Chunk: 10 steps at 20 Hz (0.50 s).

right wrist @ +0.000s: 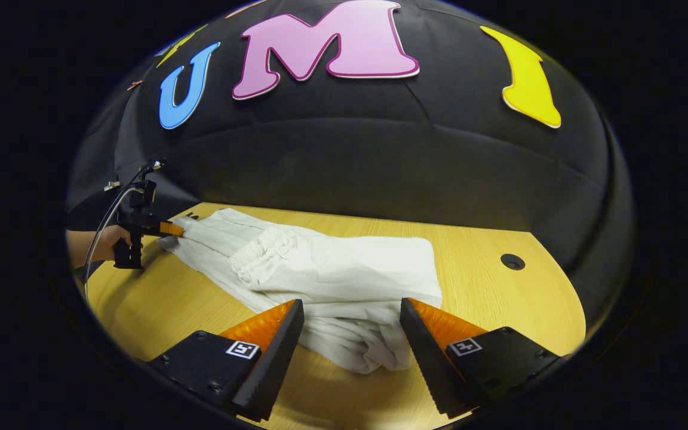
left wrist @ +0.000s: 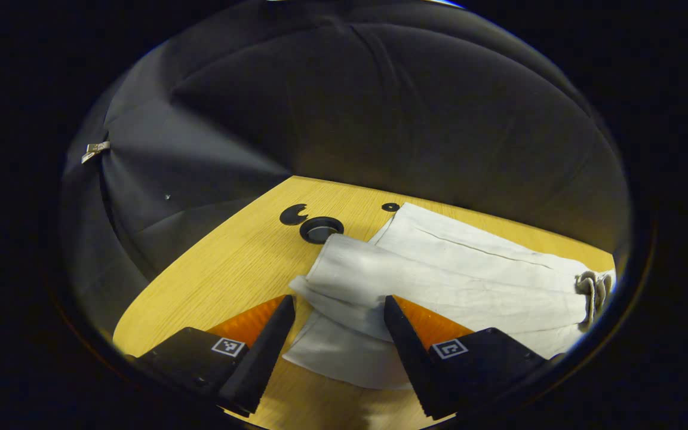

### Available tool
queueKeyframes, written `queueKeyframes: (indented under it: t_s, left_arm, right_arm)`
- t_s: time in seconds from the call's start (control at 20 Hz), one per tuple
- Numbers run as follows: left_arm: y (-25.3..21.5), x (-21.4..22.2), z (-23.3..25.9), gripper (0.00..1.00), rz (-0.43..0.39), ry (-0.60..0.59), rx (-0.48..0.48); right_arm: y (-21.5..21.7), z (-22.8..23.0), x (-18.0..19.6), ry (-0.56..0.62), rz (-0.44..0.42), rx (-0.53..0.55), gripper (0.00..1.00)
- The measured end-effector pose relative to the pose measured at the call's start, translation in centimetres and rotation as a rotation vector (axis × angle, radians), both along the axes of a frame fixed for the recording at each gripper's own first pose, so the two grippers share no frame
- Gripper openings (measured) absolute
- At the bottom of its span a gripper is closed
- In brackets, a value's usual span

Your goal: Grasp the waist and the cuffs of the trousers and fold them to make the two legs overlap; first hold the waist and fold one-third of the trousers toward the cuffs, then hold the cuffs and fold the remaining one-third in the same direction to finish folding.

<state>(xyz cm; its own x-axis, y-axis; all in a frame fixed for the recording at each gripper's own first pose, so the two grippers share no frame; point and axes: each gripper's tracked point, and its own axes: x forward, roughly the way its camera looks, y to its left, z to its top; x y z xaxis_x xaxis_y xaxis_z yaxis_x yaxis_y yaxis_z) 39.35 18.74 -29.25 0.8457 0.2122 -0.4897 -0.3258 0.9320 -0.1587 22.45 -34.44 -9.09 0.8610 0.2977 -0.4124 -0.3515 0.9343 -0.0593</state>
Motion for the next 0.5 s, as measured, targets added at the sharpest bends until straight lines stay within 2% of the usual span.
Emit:
queueKeyframes:
  t_s: [0.1,0.15,0.25,0.35,0.45,0.5]
  left_arm:
    - [-0.3,0.1,0.0,0.96,-0.040,0.017,0.005]
    - [-1.1,0.3,0.1,1.00,-0.063,0.020,-0.005]
    - [-1.6,0.5,0.1,0.70,-0.088,0.028,-0.012]
    - [-2.5,0.8,0.1,0.65,-0.116,0.014,-0.059]
    - [-3.1,0.8,0.4,0.30,-0.133,-0.002,-0.119]
    - [-3.2,0.7,0.2,0.29,-0.139,0.000,-0.131]
  right_arm:
    - [-0.2,-0.6,-0.5,0.017,-0.010,0.008,0.98]
    - [-0.4,-0.8,-0.7,0.022,-0.014,0.008,0.98]
    - [-0.7,-1.1,-1.0,0.026,-0.021,0.006,0.98]
    - [-0.8,-1.1,-1.1,0.025,-0.025,-0.001,0.98]
    - [-1.1,-0.8,-1.2,0.019,-0.027,-0.004,0.98]
    - [-1.2,-0.7,-1.2,0.016,-0.031,-0.004,0.98]
